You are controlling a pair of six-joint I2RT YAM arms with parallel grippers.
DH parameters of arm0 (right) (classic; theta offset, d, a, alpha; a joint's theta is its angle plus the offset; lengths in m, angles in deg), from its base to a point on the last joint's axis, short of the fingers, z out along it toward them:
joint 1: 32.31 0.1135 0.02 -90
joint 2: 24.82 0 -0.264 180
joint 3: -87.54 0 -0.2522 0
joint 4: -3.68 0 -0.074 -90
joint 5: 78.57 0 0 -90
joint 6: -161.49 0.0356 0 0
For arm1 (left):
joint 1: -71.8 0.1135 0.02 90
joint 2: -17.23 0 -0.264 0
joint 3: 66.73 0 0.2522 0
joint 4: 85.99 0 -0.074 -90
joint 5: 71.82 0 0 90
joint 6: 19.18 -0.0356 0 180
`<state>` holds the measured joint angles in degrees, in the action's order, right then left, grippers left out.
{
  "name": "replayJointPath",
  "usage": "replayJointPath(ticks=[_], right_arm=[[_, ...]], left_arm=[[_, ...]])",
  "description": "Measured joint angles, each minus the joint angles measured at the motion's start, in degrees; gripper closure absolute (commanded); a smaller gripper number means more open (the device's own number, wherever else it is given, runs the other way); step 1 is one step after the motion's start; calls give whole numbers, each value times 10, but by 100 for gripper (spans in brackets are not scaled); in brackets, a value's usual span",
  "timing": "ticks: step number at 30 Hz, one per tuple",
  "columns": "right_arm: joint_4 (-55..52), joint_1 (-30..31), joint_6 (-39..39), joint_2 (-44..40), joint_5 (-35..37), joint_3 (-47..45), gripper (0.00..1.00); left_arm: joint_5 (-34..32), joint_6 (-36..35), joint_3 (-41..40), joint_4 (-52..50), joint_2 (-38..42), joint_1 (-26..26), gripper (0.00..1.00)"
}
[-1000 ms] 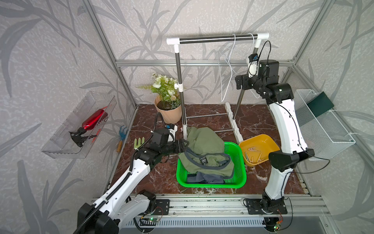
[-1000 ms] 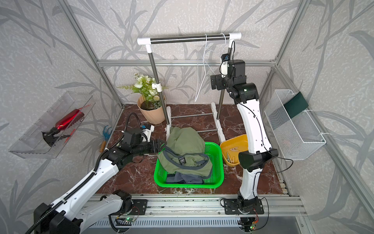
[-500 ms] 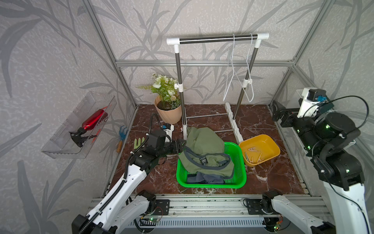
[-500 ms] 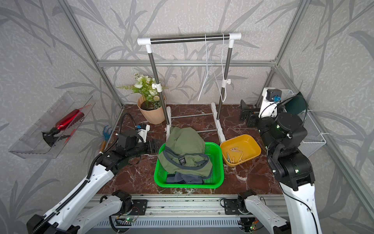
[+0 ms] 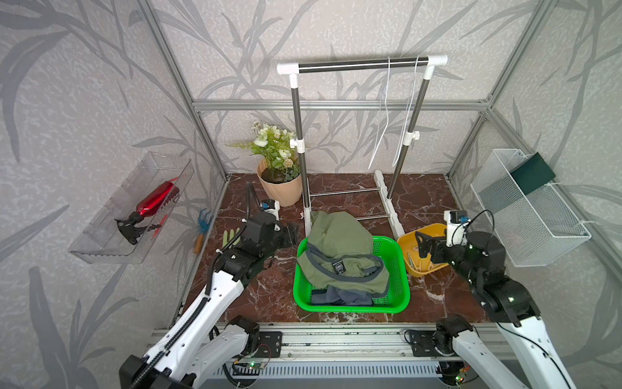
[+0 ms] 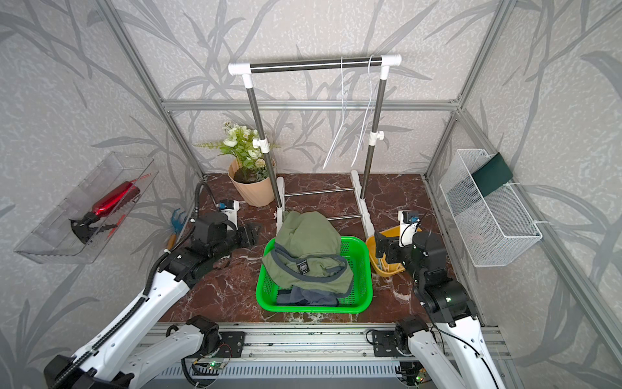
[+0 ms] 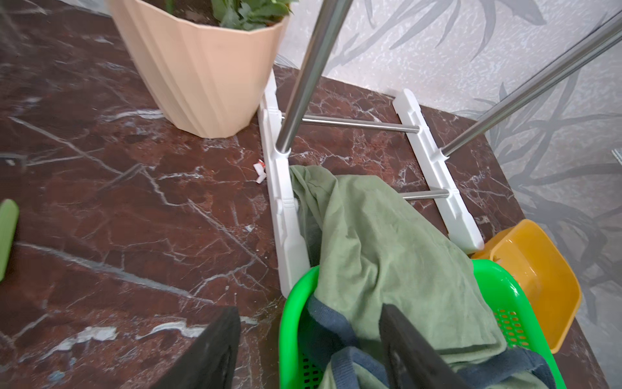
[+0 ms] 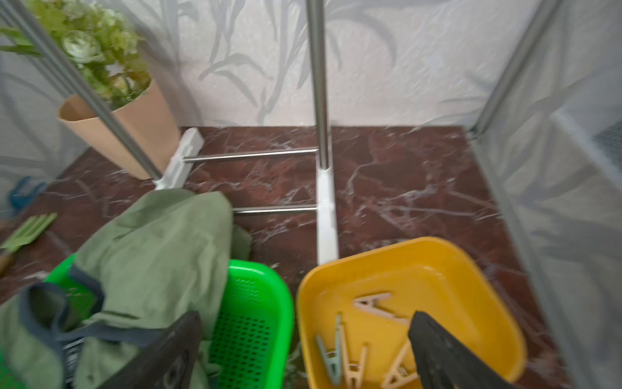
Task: Remove the clothespins securing tank tops to the hanger
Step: Adjust the tank top in the basket.
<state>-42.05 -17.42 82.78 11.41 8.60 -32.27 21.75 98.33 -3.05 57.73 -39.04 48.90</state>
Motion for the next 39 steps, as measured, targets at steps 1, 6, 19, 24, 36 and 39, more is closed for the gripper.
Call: replayJointPath(ticks=[1, 6, 19, 24, 36, 39], right_arm=[[18, 6, 16, 11, -33, -16, 13], [61, 95, 61, 55, -103, -67, 15], [99, 274, 89, 130, -86, -89, 15], [106, 278, 100, 129, -75, -122, 15], [136, 288, 116, 130, -58, -166, 15], [147, 289, 120, 131, -56, -174, 15]], left_arm=[[14, 5, 4, 11, -19, -2, 34], [57, 32, 5, 44, -76, -26, 25], [97, 50, 88, 44, -288, -52, 17], [96, 42, 139, 22, -345, -54, 24], [81, 21, 194, -32, -400, -75, 100], [82, 13, 195, -34, -397, -76, 100]])
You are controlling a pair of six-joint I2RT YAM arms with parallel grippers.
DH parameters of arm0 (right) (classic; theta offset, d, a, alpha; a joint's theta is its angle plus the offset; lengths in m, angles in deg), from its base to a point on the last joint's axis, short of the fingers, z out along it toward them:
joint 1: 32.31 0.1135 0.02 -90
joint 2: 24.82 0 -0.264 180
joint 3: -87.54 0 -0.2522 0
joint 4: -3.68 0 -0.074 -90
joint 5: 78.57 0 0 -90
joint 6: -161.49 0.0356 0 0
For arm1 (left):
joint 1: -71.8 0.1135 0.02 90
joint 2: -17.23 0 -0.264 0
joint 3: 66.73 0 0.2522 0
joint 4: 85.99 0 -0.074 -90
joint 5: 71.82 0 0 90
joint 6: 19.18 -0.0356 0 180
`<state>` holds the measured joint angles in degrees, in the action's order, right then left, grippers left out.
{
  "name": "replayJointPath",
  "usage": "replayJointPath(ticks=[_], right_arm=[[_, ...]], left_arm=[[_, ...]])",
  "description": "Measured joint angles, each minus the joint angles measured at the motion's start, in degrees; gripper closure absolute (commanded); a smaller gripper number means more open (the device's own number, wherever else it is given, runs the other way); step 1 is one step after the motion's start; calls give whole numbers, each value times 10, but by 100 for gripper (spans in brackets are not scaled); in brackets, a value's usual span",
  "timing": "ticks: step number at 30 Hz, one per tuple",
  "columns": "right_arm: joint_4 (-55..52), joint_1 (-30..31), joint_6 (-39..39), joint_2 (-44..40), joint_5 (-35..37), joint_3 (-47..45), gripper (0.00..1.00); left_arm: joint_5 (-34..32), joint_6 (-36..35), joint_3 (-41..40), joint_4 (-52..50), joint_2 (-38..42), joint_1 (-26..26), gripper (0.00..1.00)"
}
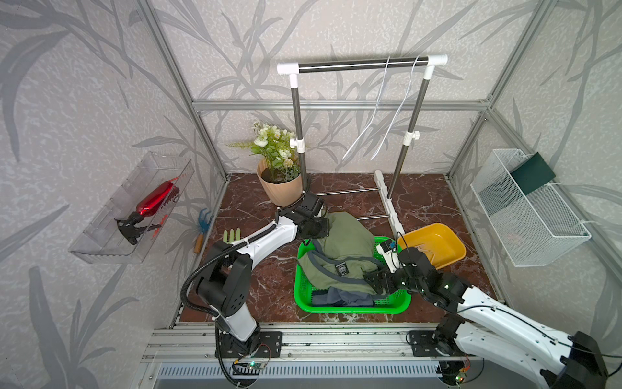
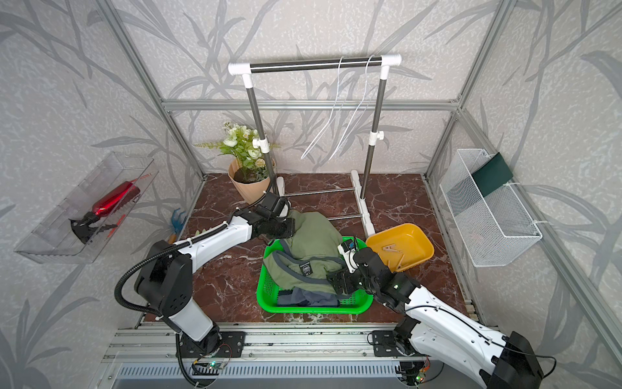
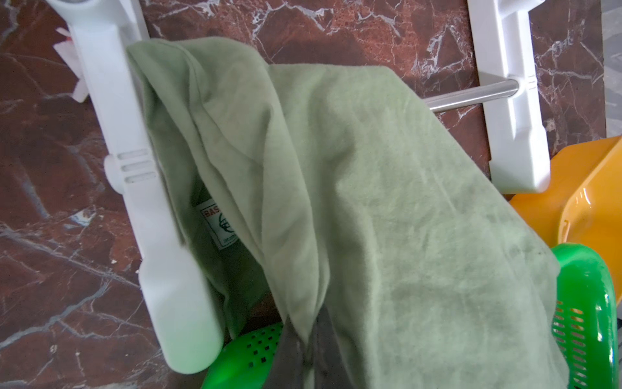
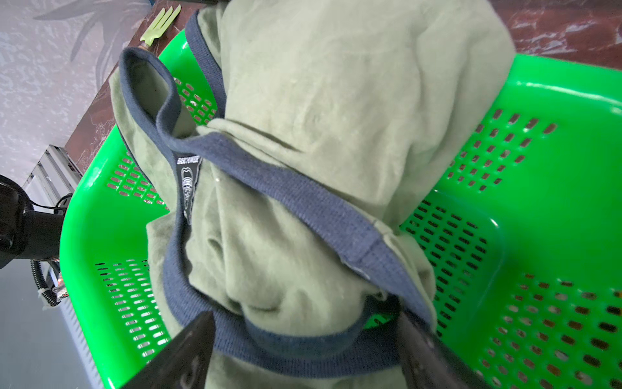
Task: Remove the clothespins securing tank tops to the hanger
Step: Adjust the tank top in the basket.
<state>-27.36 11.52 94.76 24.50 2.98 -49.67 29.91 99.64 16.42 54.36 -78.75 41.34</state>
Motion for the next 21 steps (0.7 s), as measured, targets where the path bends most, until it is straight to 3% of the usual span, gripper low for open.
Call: replayJointPath(ticks=[6, 12, 17, 21], right_arm=[[22, 3, 8, 31, 0, -3, 15], [29, 12, 16, 51, 9, -4, 15], [21, 13, 21, -34, 44, -14, 15], [9, 13, 20, -124, 71, -11, 11]], left_arm=[[37, -10, 0, 20, 39, -19, 100], [109, -7, -13, 55, 126, -77, 100], [166, 33, -91, 87, 200, -125, 100], [170, 61, -139, 78, 237, -171, 100]])
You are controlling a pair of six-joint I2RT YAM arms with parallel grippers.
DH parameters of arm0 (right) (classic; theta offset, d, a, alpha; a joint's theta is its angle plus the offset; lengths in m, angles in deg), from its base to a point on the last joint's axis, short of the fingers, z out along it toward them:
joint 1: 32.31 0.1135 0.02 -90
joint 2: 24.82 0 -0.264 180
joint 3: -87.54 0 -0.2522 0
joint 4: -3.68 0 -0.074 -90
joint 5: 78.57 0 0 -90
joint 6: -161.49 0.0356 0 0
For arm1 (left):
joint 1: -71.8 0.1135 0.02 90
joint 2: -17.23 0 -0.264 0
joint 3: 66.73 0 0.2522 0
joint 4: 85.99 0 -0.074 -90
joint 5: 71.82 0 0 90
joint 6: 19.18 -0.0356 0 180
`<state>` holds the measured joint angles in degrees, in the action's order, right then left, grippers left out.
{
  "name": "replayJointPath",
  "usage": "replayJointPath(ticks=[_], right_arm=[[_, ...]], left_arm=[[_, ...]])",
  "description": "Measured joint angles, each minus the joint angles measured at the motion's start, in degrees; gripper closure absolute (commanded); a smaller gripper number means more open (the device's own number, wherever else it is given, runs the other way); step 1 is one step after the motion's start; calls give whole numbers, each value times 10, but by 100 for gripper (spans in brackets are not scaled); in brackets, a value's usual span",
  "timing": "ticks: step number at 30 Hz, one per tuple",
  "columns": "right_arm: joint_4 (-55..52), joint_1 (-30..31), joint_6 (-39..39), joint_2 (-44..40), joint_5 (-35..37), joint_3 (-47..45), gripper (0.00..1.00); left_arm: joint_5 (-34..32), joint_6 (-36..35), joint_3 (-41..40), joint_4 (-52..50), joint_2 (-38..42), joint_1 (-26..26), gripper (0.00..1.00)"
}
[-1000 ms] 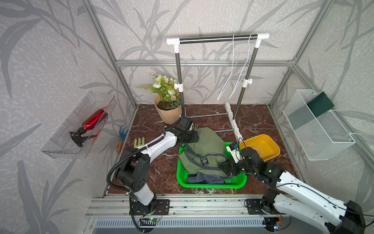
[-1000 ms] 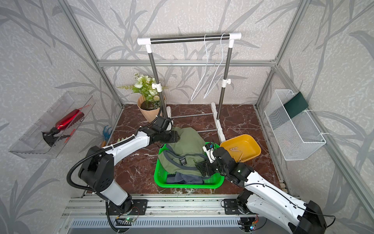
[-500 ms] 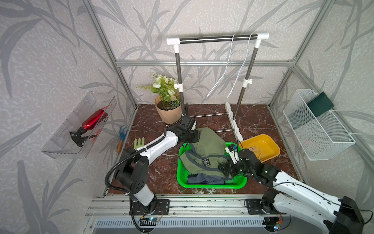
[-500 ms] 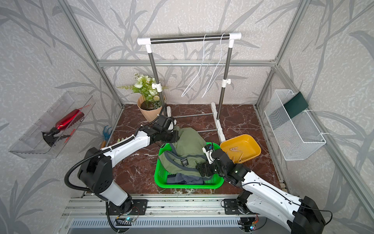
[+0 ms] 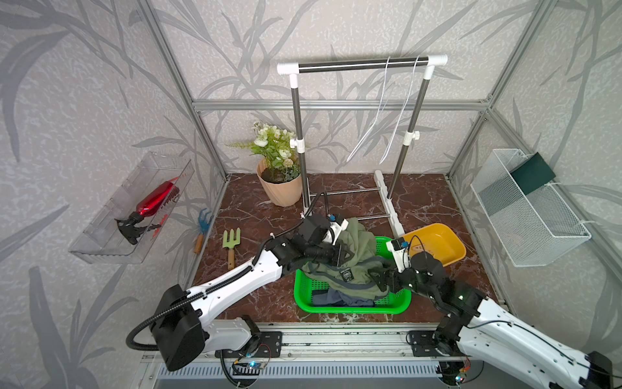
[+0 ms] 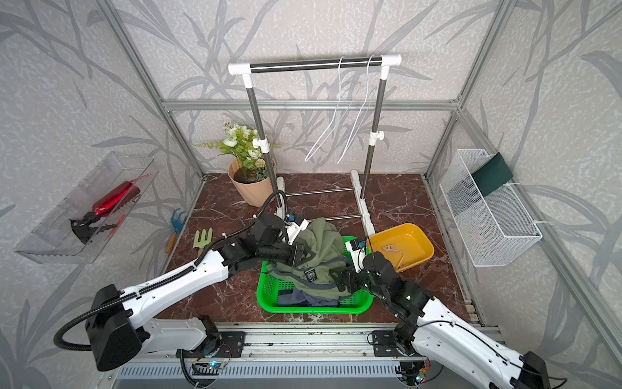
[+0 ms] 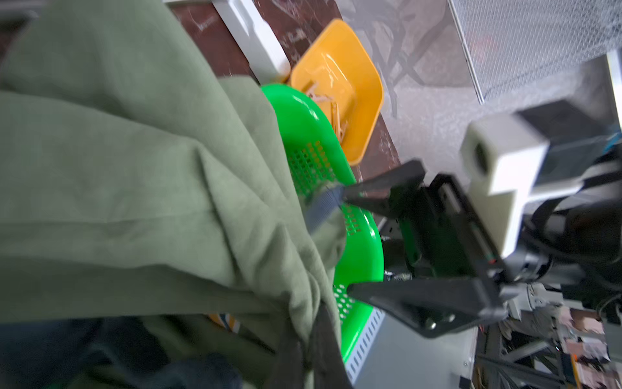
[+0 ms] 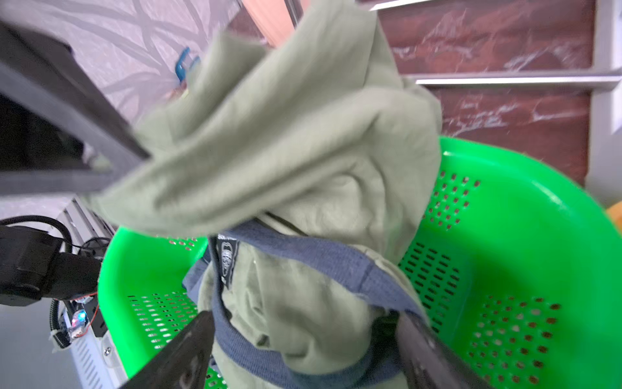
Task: Remove the clothespins securing tank tops to the hanger
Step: Adjust the tank top in the basket.
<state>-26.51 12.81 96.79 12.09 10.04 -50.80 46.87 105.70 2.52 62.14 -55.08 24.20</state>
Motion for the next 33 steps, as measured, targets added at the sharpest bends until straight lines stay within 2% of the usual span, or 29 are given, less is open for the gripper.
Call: replayJointPath(ticks=[3, 8, 13, 18, 24, 28, 33], right_arm=[[-12, 0, 2, -32, 11, 10, 8], [-19, 0, 4, -8, 14, 33, 6], [-19, 0, 8, 9, 14, 34, 5], [-21, 0, 8, -2, 17, 35, 5], [-22, 0, 5, -7, 29, 35, 4], [-22, 0, 1, 12, 28, 39, 4], [-23, 0, -3, 15, 29, 42, 4]], left_arm=[[-3, 7, 1, -16, 23, -37, 100], [-23, 0, 56, -44, 60, -79, 100], [-37, -7, 119, -51, 71, -94, 100], [-53, -3, 119, -66, 81, -98, 100], [-110, -9, 158, -120, 84, -145, 100], [-139, -17, 142, -125, 96, -114, 100], [-132, 8, 46, -92, 106, -42, 100]])
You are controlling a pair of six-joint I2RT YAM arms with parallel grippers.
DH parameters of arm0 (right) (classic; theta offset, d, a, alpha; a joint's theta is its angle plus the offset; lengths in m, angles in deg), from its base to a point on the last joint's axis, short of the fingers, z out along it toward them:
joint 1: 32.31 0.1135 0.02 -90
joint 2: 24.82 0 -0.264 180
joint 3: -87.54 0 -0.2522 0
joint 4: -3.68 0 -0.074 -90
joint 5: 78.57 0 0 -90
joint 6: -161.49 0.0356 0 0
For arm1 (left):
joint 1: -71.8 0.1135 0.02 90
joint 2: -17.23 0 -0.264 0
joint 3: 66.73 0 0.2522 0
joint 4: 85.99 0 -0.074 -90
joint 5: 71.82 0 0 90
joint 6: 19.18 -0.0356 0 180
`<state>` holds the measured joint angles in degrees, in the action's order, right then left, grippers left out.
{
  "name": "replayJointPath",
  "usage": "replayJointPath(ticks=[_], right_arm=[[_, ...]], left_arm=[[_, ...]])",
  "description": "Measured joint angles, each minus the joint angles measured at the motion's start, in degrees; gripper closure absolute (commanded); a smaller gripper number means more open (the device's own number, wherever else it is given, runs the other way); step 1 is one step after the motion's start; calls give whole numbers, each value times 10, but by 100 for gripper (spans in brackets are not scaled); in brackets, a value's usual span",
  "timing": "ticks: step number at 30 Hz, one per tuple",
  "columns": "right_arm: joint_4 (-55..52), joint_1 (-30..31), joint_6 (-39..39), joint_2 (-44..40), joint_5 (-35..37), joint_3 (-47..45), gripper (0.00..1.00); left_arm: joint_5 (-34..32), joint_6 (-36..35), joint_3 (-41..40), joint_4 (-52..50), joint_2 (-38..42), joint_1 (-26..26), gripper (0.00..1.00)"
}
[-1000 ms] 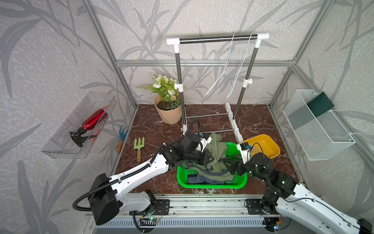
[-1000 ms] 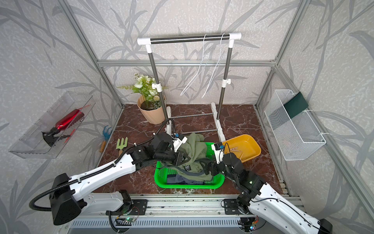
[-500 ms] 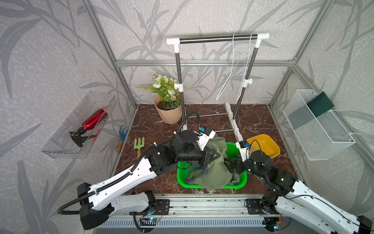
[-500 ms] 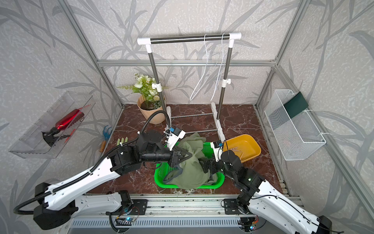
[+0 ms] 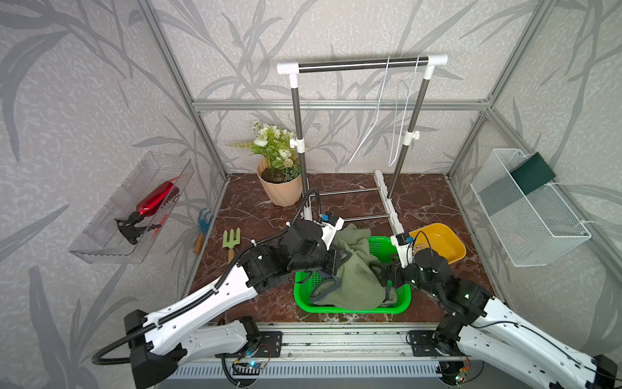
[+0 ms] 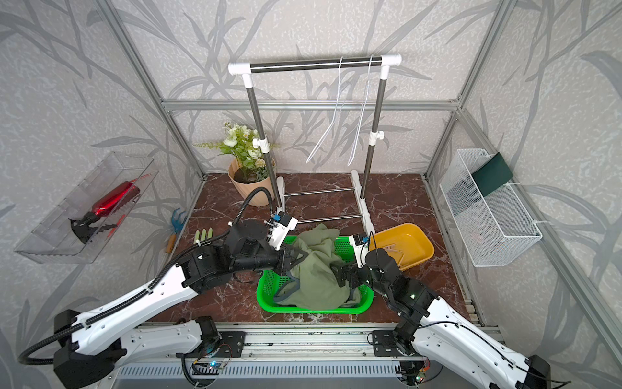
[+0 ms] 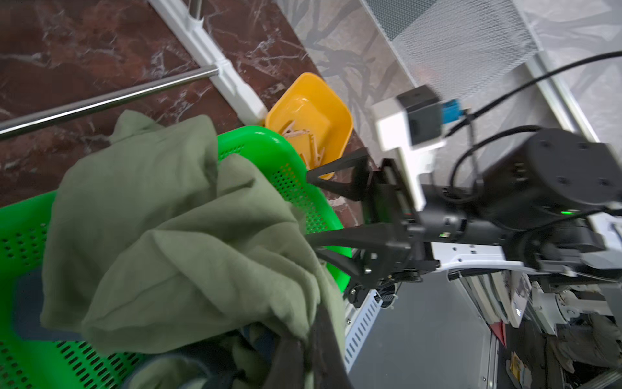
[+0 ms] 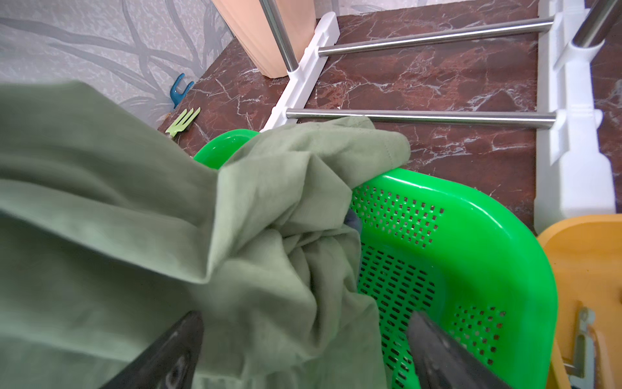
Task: Remove the clothespins securing tank tops to the hanger
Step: Adjust the tank top in the basket.
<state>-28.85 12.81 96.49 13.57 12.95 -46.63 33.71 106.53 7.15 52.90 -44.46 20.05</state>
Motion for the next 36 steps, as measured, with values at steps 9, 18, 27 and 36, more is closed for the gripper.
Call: replayJointPath(ticks=[9, 18, 27, 36], right_arm=[[-3, 0, -13, 14, 1, 8, 4], [5, 0, -41, 205, 12, 71, 4], [33, -3, -45, 367, 9, 90, 11], [63, -3, -37, 374, 10, 49, 12]], left_arm=[[30, 9, -75, 41, -123, 106, 100], [54, 3, -127, 88, -252, 85, 100], [33, -10, -128, 75, -256, 81, 50], [-70, -51, 2, -55, -98, 83, 18]])
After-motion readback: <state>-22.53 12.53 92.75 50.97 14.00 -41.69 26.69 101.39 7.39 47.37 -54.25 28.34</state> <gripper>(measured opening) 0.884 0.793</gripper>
